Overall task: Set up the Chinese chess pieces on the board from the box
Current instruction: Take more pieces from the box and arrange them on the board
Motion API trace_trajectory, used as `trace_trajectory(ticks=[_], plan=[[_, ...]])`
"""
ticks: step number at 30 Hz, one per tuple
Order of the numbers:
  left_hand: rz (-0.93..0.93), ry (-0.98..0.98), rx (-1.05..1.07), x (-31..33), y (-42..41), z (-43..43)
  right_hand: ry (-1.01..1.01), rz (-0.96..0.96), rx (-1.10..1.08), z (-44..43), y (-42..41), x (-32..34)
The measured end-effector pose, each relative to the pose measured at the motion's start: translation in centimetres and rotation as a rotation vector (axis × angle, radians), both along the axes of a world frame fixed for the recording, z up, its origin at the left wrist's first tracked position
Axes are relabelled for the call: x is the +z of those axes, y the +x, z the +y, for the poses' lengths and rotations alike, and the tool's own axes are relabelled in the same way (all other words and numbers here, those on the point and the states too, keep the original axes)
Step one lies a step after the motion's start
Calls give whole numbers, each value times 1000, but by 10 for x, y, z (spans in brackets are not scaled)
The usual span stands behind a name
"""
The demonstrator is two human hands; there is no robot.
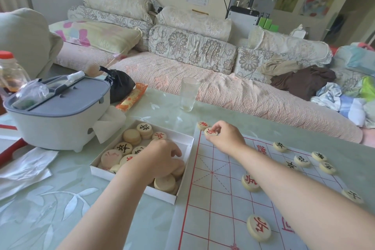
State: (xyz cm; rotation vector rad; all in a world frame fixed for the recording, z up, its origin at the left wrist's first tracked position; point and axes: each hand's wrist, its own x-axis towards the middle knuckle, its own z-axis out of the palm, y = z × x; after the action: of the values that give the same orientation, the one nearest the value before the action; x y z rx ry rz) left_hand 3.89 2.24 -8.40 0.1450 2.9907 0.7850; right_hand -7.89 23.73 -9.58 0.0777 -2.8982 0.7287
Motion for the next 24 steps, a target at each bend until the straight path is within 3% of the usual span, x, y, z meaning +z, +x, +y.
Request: trace_trajectory(ticks=[13, 17, 24], plan=[[95, 83, 6, -9, -4, -8, 117, 30, 32, -36, -2, -5], [282, 28, 136, -10, -10, -32, 101, 120, 209, -58, 6, 13], [244, -128, 297, -9, 5, -78, 215, 0, 508, -110, 21, 31]])
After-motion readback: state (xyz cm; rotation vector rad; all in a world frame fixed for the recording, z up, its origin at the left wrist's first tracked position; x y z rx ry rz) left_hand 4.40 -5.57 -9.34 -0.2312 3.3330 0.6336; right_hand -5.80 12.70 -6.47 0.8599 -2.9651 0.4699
